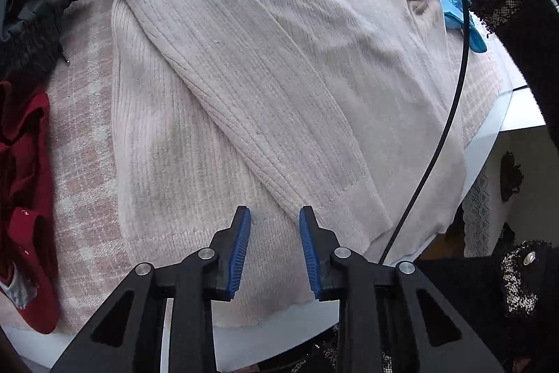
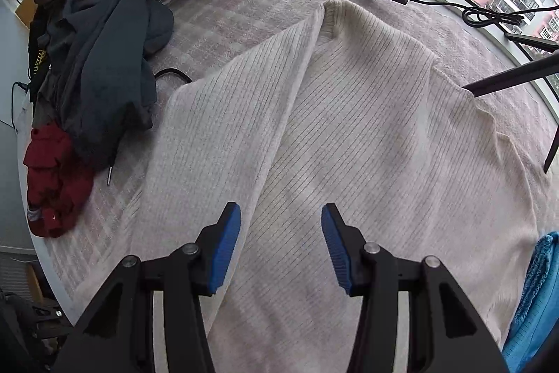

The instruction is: Fold clothes

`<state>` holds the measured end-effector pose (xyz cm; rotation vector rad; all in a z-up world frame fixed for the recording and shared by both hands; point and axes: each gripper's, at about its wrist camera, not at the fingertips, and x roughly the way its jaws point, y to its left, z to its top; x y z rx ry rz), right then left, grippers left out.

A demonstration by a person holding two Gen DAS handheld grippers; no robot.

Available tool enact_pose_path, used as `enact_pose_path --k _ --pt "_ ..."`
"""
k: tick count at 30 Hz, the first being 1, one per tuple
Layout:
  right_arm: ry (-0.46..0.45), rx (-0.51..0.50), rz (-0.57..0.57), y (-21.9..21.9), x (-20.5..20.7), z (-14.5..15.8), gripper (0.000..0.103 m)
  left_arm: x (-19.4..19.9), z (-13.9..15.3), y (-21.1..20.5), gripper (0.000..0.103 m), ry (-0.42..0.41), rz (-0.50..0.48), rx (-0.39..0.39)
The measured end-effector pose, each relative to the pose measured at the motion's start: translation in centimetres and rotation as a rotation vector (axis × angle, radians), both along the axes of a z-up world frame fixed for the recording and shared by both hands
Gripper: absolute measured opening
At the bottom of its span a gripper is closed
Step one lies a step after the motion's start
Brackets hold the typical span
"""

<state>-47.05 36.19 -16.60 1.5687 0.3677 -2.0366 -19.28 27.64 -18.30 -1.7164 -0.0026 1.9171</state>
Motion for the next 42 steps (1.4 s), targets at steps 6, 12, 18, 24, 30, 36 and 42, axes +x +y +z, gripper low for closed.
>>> enact_pose_path --k 6,12,18,24,30,36,42 --pt "-0.030 -0.108 -0.081 0.1 -3.5 0.3 0.048 -1.6 -3.4 -0.3 0.005 -0.068 0.118 -0.009" --pt "-0.068 -0.098 -0.090 -1.6 -5.8 -1.6 0.048 -0.6 -1.3 -2.1 0.003 -0.033 0.139 0.053" --pt "-0.033 -0.051 -0.043 -2.8 -5.3 -1.4 0.018 0.4 2.5 -3.9 0.003 0.031 0.155 0.017" --pt "-0.035 -0.067 -0.054 -2.5 -5.5 -0.7 0.015 0.2 0.6 -5.0 0.005 0.000 0.170 -0.074" --pt "-0.034 -0.158 -0.045 -2.1 -5.2 1.3 0.021 -0.1 -2.2 -6.7 0.023 -0.049 0.248 -0.112" --pt "0.021 -0.013 0.105 -6.5 -2.1 -1.4 0.029 2.4 -1.5 -7.7 0.038 -0.031 0.246 -0.085" --pt "-0.043 -0.057 0.138 -5.3 2.8 1.5 0.037 3.4 -3.0 -6.9 0.038 -0.058 0.227 -0.078"
